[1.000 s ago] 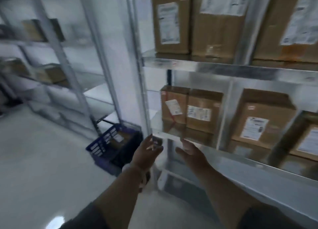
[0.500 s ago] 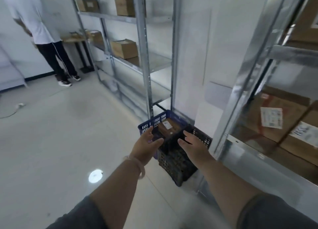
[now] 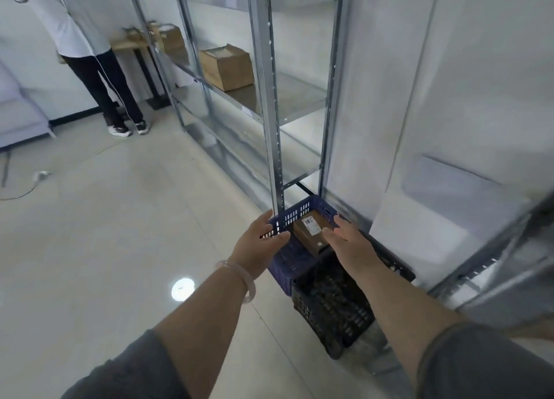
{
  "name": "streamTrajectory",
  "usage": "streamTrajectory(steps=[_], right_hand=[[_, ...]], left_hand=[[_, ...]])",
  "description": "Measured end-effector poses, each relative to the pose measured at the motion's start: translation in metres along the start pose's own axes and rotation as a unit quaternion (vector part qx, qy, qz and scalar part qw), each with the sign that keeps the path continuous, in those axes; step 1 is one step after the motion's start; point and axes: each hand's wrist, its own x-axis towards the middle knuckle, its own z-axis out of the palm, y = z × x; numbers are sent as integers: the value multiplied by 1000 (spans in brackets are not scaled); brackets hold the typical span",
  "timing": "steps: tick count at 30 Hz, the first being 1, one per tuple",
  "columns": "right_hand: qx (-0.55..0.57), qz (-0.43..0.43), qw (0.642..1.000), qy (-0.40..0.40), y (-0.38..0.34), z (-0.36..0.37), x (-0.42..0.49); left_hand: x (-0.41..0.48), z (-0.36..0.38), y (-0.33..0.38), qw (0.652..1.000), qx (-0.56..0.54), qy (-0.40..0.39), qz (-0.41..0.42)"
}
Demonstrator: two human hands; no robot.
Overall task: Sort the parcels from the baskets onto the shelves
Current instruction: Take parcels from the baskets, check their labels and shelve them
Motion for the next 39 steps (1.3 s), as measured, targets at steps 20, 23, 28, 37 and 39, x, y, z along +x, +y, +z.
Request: streamTrajectory(steps=[20,23,28,37,39], right_hand=[[152,242,947,146,14,97,250],[182,269,930,174,30,91,284],[186,292,912,219,66,72,350],[244,386,868,194,168,116,447],[252,402,856,206,202,133,470]], left_hand=[[379,-43,-18,967,82,-237,-30],[421,-14,-18,951,102,-290,-29],[497,24,-30,933,141,-328,-46],[621,105,-118,904,193,-371,-94],[652,129,-149,895,211,-383,-92]])
